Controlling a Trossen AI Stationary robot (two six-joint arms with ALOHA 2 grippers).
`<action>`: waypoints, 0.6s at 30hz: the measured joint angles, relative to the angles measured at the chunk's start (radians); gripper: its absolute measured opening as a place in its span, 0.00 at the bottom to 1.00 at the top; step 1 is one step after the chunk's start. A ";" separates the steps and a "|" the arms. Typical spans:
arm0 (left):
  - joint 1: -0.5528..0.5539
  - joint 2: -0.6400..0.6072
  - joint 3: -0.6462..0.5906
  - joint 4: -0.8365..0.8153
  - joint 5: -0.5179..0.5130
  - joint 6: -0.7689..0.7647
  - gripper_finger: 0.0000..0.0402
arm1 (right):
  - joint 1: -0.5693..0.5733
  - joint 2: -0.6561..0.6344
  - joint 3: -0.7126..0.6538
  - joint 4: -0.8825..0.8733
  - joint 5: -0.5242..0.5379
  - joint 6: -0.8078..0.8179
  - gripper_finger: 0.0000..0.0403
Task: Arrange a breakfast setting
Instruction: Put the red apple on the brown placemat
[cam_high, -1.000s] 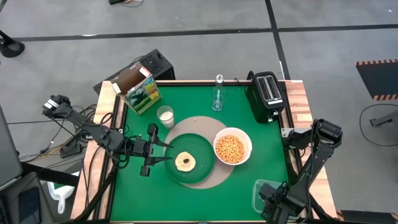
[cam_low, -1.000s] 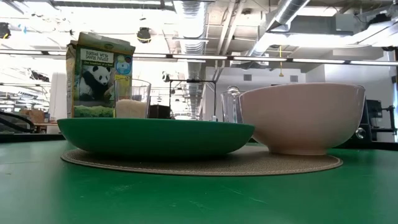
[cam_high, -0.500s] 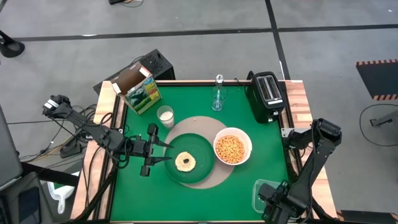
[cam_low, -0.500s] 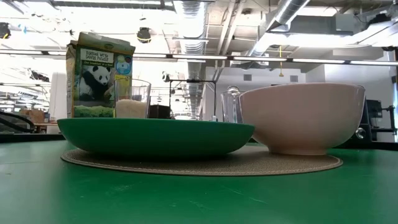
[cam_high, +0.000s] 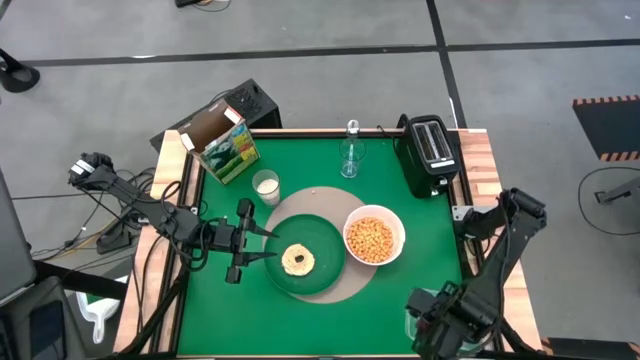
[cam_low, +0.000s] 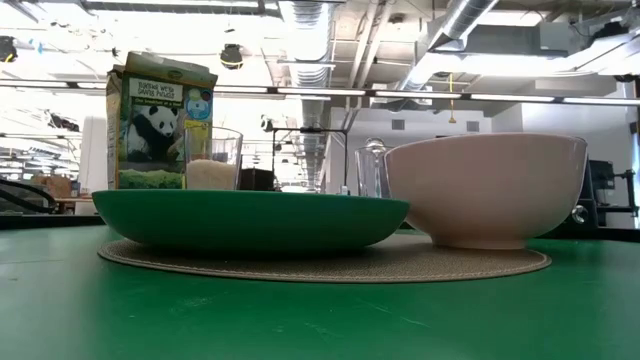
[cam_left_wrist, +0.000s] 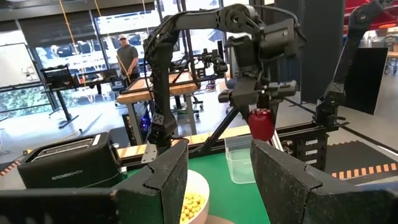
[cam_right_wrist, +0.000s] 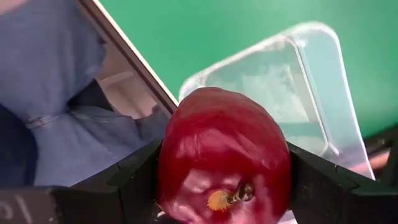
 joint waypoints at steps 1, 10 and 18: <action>0.000 0.000 0.000 0.000 0.000 0.000 0.41 | -0.007 0.000 0.013 -0.003 0.010 -0.015 0.76; 0.000 0.000 0.000 0.000 0.000 0.000 0.41 | -0.125 0.000 0.090 -0.010 0.115 -0.258 0.76; 0.000 0.000 0.000 0.000 0.000 -0.001 0.41 | -0.311 0.000 0.114 0.002 0.126 -0.567 0.76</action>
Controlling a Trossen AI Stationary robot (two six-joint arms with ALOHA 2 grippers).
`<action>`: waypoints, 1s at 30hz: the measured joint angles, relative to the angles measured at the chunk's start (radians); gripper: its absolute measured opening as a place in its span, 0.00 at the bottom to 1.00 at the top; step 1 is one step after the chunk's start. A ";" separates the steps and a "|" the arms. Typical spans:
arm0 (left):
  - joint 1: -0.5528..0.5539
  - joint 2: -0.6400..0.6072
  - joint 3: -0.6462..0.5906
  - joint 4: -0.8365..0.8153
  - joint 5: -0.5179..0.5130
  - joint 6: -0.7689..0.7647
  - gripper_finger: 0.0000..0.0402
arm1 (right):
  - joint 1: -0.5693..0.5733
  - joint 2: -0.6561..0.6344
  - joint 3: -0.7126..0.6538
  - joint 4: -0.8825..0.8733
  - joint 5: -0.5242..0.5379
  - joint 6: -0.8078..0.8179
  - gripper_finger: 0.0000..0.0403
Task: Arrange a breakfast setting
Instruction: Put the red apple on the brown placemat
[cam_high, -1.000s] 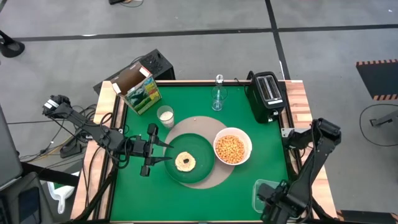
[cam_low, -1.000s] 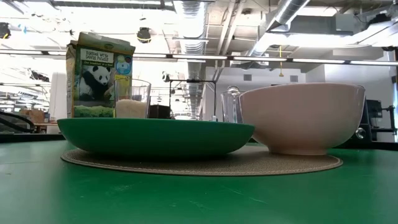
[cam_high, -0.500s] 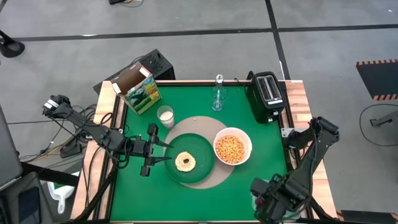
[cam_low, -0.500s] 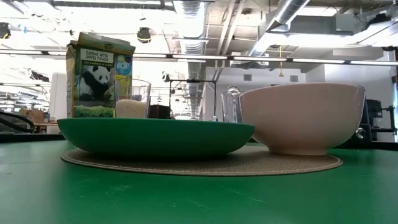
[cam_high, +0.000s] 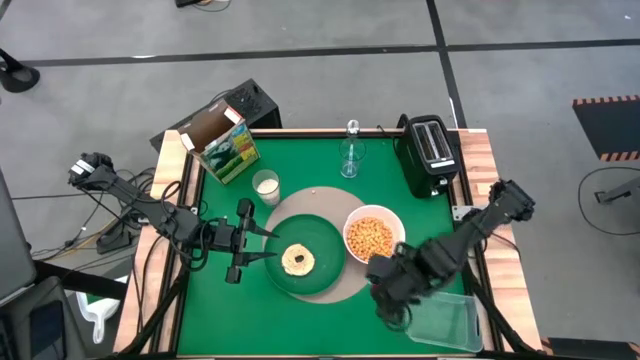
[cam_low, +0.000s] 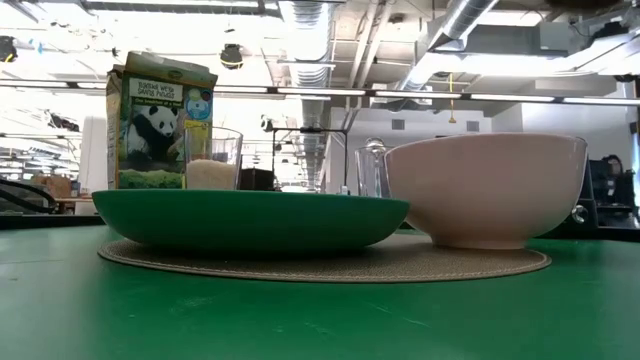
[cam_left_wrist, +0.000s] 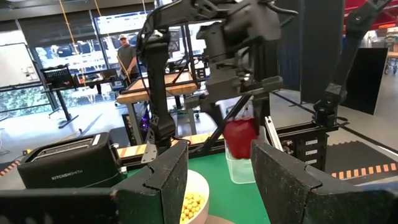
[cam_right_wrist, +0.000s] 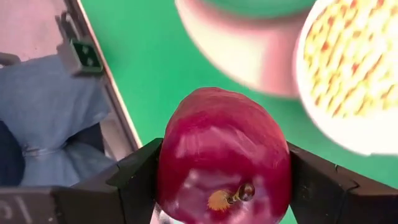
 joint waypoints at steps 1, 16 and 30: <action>0.000 0.000 0.000 0.000 0.000 0.000 0.41 | -0.025 0.000 0.000 0.008 -0.001 -0.035 0.76; 0.000 0.000 0.000 -0.001 0.000 0.012 0.41 | -0.345 0.000 0.031 0.086 -0.037 -0.434 0.77; 0.000 0.000 0.000 -0.001 0.000 0.017 0.41 | -0.612 0.000 0.176 0.013 -0.035 -0.580 0.77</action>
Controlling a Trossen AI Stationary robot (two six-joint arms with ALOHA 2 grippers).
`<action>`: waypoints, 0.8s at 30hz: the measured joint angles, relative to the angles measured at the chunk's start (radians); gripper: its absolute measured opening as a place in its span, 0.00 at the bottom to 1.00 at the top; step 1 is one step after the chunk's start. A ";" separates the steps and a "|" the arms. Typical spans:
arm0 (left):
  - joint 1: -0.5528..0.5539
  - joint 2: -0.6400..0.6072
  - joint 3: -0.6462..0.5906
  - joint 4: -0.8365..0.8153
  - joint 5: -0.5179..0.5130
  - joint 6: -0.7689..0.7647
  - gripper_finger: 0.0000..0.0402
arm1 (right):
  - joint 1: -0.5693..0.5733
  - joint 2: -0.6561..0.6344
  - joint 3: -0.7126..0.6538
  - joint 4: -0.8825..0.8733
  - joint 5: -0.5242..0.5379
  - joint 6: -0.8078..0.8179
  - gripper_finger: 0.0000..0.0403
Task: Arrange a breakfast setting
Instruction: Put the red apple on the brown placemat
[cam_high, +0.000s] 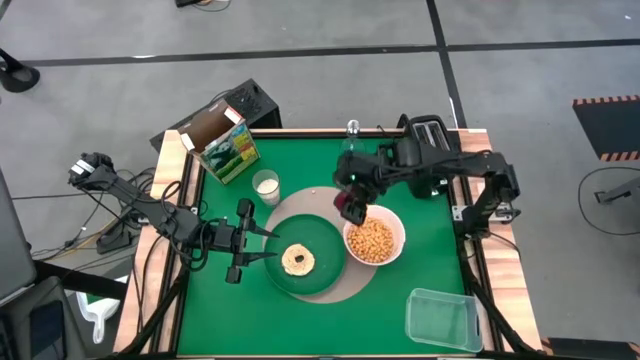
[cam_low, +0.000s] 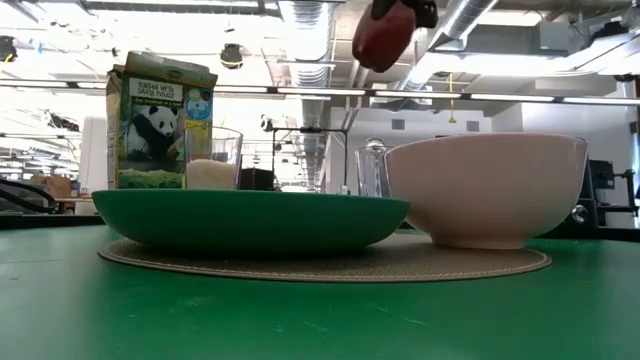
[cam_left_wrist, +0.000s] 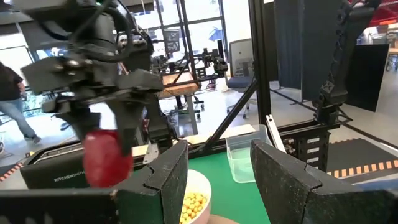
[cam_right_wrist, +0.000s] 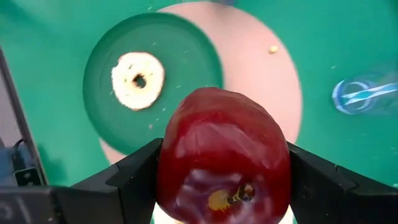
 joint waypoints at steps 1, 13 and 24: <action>0.000 0.000 0.000 0.000 0.000 0.001 0.41 | -0.016 0.000 0.002 0.001 0.000 -0.009 0.77; 0.015 0.000 0.000 0.004 -0.004 0.019 0.41 | -0.174 0.063 0.001 0.014 0.018 -0.102 0.77; 0.023 0.000 0.000 -0.019 -0.004 0.019 0.41 | -0.233 0.278 0.002 0.011 0.016 -0.159 0.77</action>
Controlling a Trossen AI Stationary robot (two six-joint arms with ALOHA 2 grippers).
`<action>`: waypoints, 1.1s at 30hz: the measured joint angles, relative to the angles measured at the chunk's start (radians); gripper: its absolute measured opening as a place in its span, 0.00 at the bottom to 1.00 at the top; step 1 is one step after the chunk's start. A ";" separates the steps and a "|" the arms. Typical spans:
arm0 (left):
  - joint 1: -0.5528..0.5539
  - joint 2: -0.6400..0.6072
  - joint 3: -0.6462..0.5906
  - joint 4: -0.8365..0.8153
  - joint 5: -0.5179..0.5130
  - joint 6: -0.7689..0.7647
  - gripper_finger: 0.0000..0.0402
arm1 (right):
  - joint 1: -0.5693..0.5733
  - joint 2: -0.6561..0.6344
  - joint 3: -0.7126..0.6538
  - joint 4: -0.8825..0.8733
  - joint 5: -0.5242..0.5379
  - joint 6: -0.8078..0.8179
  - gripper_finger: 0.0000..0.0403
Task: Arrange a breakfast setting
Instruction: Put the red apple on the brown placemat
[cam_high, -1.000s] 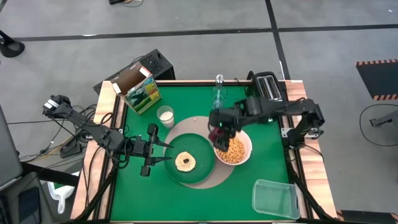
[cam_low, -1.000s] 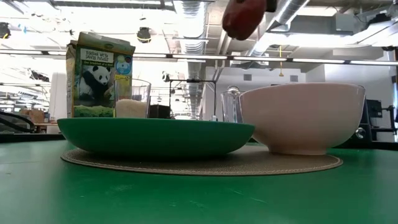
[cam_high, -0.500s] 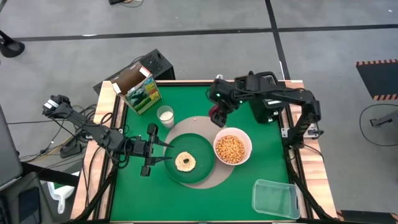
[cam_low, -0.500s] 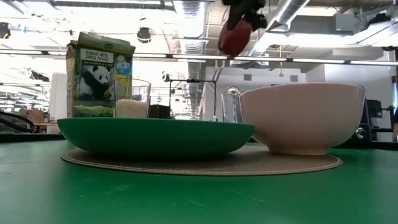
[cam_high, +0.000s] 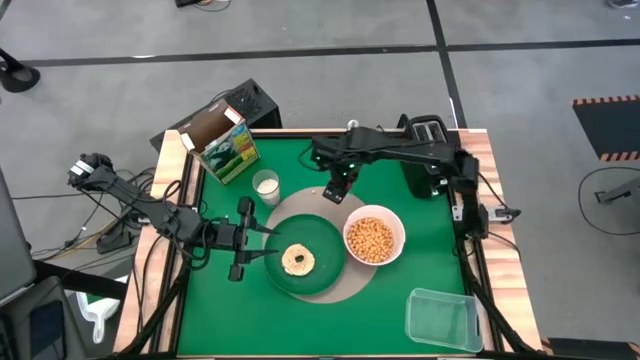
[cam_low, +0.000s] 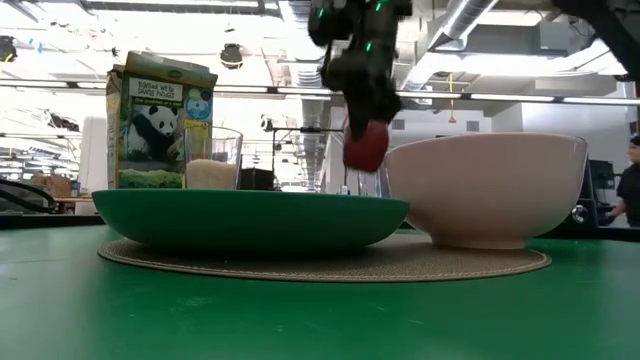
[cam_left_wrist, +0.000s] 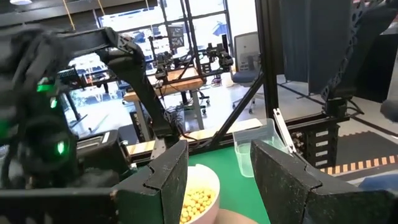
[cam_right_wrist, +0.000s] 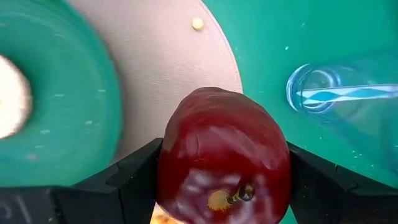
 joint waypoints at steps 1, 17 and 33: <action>0.000 0.000 0.000 -0.004 0.000 -0.001 0.41 | -0.004 0.019 0.000 0.000 0.000 -0.005 0.77; 0.000 0.000 0.000 0.000 0.001 -0.004 0.41 | -0.003 0.206 0.004 0.067 0.020 -0.043 0.77; 0.000 0.000 0.000 -0.001 0.001 -0.004 0.41 | 0.005 0.206 0.001 0.082 0.042 -0.045 0.77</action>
